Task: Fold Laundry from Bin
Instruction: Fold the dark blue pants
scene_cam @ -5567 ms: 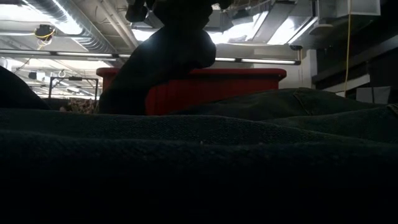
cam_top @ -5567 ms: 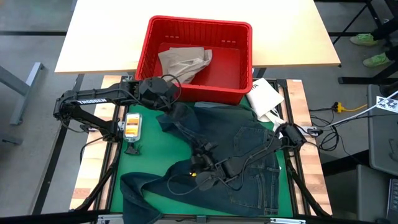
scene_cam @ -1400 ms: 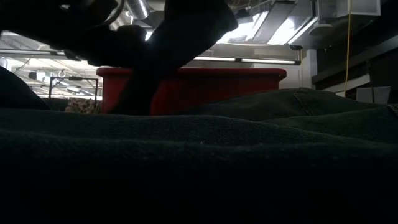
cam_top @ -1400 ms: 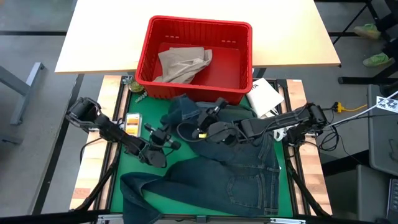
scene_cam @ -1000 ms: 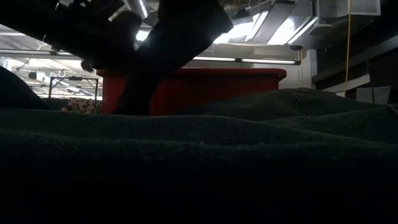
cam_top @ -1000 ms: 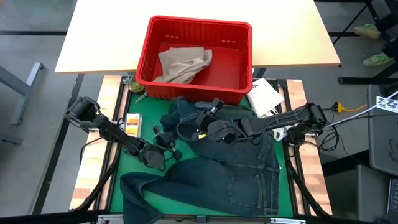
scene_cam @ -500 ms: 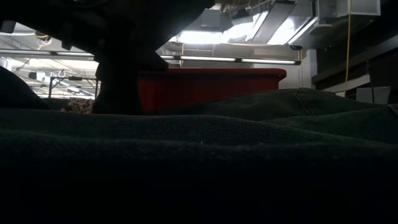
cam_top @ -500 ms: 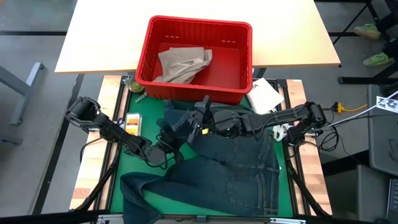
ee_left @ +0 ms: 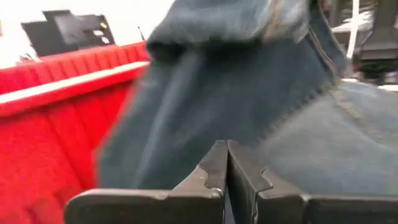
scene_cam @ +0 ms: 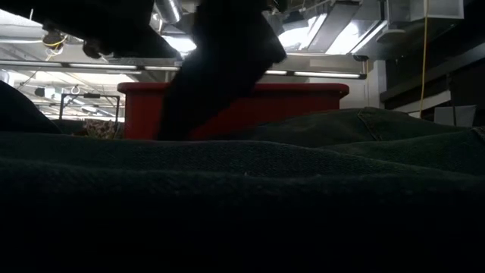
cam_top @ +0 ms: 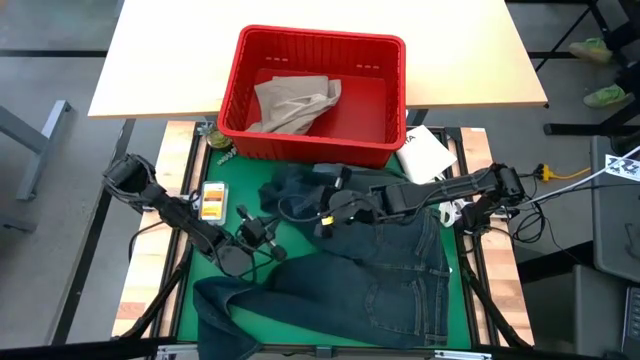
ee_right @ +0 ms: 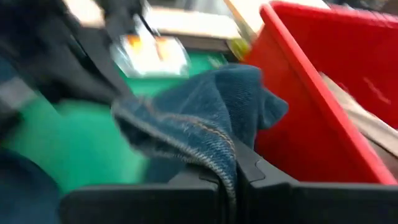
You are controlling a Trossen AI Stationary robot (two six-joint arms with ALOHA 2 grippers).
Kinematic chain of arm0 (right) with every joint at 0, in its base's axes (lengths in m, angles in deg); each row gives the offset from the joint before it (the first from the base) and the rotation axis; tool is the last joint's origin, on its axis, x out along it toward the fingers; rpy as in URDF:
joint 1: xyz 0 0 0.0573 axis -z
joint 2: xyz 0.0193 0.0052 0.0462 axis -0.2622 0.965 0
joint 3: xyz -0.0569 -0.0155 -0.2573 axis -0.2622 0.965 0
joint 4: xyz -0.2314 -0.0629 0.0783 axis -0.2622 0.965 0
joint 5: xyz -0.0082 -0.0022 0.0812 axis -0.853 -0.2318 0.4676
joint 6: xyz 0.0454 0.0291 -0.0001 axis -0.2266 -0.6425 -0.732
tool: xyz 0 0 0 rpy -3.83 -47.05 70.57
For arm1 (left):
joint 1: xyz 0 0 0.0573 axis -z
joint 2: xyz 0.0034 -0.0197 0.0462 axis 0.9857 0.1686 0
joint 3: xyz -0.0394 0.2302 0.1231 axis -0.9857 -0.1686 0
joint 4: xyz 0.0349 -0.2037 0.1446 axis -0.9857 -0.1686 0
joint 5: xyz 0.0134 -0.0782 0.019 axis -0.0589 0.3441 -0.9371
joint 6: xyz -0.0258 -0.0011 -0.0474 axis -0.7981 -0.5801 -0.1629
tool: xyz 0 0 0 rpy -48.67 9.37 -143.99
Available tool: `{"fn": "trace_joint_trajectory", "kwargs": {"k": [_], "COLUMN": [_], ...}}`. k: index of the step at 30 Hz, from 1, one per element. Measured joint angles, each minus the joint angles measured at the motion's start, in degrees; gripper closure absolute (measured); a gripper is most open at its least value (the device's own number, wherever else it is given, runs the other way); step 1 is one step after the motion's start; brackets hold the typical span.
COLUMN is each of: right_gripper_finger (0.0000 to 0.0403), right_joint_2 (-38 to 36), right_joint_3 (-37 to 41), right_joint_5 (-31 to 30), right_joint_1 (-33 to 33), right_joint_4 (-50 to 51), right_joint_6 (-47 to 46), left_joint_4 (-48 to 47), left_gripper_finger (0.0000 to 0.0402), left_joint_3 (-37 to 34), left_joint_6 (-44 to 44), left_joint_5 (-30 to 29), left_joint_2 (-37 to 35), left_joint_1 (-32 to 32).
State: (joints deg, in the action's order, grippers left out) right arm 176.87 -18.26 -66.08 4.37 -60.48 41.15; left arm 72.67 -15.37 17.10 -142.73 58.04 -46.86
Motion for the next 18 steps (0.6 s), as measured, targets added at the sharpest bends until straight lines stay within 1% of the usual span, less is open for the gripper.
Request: {"fn": "trace_joint_trajectory", "kwargs": {"k": [2, 4, 6, 8, 10, 12, 15, 18], "right_gripper_finger": [0.04, 0.04, 0.04, 0.04, 0.04, 0.04, 0.04, 0.04], "right_joint_2": [0.0, 0.0, 0.1, 0.2, 0.3, 0.3, 0.3, 0.3], "right_joint_3": [0.0, 0.0, 0.0, 0.0, 0.1, 0.1, 0.1, 0.1], "right_joint_5": [-3.2, -5.4, -5.2, -2.4, 0.4, 2.5, 4.5, 5.9], "right_joint_1": [0.0, 0.0, 0.4, 0.5, 0.8, 0.8, 0.8, 0.7], "right_joint_4": [5.5, 11.8, 18.1, 24.0, 29.0, 31.9, 33.2, 33.0], "right_joint_6": [-0.2, -2.7, -6.4, -10.3, -12.9, -13.5, -13.5, -13.5], "left_joint_4": [-0.2, -0.2, -0.7, -1.7, -3.7, -5.0, -7.1, -9.4], "left_gripper_finger": [0.0402, 0.0402, 0.0402, 0.0402, 0.0402, 0.0402, 0.0401, 0.0386], "left_joint_3": [0.0, 0.0, 0.0, 0.0, 0.0, 0.0, 0.0, 0.0], "left_joint_6": [1.5, 1.9, 2.0, 1.9, 1.6, 0.6, -1.3, -1.3], "left_joint_5": [-0.7, -0.9, -0.8, -0.3, 3.0, 6.9, 13.3, 17.4], "left_joint_2": [-0.3, -0.4, -0.4, -0.4, -0.4, -0.4, -0.4, -0.4], "left_joint_1": [0.1, -0.2, -0.7, -1.3, -2.2, -3.2, -5.2, -7.3]}}
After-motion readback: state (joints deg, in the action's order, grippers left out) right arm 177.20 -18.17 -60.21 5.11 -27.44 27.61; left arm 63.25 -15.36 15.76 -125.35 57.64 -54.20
